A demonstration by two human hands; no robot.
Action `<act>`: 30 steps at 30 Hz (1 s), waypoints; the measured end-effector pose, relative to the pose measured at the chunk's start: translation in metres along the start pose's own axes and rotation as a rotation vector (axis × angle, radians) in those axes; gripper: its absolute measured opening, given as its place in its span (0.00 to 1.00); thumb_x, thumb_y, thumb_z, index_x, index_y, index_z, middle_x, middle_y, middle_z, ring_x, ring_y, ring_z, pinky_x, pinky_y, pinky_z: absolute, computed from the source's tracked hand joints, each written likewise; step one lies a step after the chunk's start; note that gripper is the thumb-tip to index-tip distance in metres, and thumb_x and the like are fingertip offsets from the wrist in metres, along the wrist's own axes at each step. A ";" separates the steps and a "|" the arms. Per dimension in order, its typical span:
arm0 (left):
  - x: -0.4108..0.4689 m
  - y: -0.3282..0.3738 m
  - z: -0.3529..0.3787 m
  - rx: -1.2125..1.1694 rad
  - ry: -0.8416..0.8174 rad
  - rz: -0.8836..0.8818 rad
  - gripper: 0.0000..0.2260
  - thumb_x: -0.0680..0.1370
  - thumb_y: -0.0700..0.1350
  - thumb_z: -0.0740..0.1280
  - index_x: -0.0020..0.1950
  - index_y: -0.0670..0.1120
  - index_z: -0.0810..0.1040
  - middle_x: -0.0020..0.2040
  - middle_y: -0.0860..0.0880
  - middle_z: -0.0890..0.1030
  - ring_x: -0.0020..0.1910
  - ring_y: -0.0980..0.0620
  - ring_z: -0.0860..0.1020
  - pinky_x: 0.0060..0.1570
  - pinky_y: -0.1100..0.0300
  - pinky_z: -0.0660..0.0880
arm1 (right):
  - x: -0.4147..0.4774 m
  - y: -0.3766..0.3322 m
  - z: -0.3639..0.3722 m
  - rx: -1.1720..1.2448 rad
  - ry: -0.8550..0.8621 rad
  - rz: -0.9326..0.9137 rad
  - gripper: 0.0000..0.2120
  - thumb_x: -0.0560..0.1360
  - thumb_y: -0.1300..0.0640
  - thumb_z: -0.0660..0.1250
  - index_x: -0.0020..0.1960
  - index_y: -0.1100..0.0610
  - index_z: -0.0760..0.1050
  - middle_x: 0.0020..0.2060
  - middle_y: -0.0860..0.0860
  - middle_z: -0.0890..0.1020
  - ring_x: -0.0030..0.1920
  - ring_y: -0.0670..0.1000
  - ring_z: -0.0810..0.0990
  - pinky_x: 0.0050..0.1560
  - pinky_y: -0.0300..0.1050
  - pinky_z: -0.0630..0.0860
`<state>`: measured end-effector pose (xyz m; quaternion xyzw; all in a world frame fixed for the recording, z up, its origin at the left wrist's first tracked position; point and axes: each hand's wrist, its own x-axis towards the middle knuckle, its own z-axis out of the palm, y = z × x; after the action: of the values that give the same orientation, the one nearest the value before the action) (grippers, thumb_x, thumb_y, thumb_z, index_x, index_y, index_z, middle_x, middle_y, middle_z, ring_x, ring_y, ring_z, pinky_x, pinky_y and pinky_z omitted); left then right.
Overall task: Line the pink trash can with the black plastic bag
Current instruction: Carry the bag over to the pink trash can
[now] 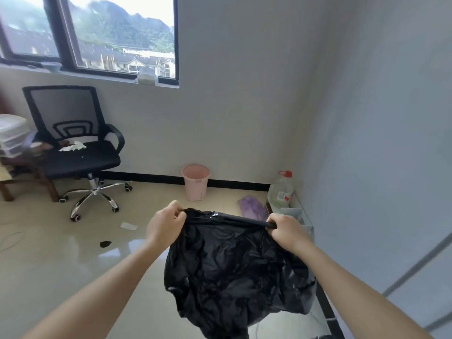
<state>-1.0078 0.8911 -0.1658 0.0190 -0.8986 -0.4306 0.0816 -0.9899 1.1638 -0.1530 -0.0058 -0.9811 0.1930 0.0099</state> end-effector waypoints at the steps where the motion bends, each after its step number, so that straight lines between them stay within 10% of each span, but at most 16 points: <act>1: 0.016 0.005 0.003 0.035 0.060 -0.031 0.06 0.77 0.40 0.59 0.43 0.41 0.73 0.37 0.44 0.78 0.38 0.43 0.75 0.36 0.55 0.68 | 0.018 0.001 -0.003 -0.008 -0.009 -0.012 0.06 0.74 0.60 0.61 0.49 0.57 0.76 0.46 0.54 0.82 0.50 0.57 0.78 0.43 0.45 0.68; 9: 0.112 -0.024 0.027 0.203 0.133 -0.052 0.09 0.77 0.43 0.60 0.54 0.41 0.74 0.55 0.42 0.79 0.54 0.43 0.74 0.52 0.50 0.70 | 0.150 -0.008 0.023 0.000 -0.132 -0.125 0.08 0.71 0.65 0.61 0.48 0.59 0.76 0.49 0.56 0.81 0.50 0.57 0.77 0.45 0.43 0.66; 16: 0.207 -0.042 0.048 0.445 -0.404 0.227 0.43 0.60 0.70 0.48 0.71 0.53 0.60 0.73 0.52 0.62 0.73 0.51 0.56 0.69 0.53 0.57 | 0.265 -0.061 0.049 -0.003 -0.167 -0.213 0.06 0.70 0.64 0.62 0.45 0.59 0.76 0.45 0.55 0.81 0.48 0.57 0.77 0.44 0.45 0.68; 20: 0.273 -0.050 0.053 0.467 -0.436 0.245 0.30 0.72 0.58 0.62 0.72 0.53 0.58 0.69 0.51 0.69 0.68 0.50 0.66 0.64 0.55 0.62 | 0.334 -0.088 0.038 -0.009 -0.121 -0.206 0.04 0.70 0.63 0.63 0.40 0.55 0.73 0.39 0.49 0.75 0.42 0.51 0.72 0.41 0.42 0.64; 30: 0.407 -0.101 0.058 0.387 -0.375 0.140 0.14 0.78 0.45 0.59 0.63 0.49 0.71 0.57 0.47 0.80 0.55 0.45 0.77 0.48 0.56 0.72 | 0.463 -0.084 0.079 0.051 -0.181 -0.062 0.08 0.69 0.65 0.61 0.38 0.53 0.71 0.38 0.51 0.77 0.42 0.54 0.75 0.39 0.45 0.68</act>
<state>-1.4221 0.8303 -0.2272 -0.1081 -0.9626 -0.2405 -0.0620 -1.4549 1.0631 -0.1863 0.0423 -0.9724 0.2175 -0.0725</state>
